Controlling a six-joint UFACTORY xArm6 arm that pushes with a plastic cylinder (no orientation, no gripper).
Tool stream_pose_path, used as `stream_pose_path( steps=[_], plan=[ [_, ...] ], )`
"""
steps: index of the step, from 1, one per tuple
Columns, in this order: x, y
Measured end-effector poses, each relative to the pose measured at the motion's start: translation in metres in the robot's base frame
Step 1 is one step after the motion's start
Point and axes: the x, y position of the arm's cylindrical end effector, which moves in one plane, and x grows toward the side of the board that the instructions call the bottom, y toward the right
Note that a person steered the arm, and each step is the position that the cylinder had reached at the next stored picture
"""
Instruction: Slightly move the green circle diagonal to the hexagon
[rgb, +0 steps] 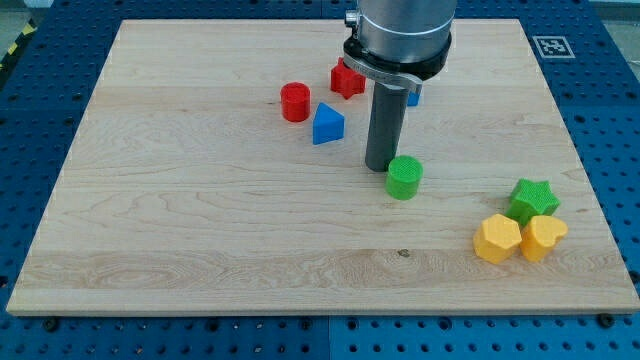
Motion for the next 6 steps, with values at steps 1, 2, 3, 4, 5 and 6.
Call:
stream_pose_path(
  steps=[1,2,3,4,5,6],
  plan=[
    [0.016,0.004],
    [0.018,0.004],
    [0.018,0.004],
    [0.030,0.003],
    [0.041,0.002],
    [0.059,0.005]
  ],
)
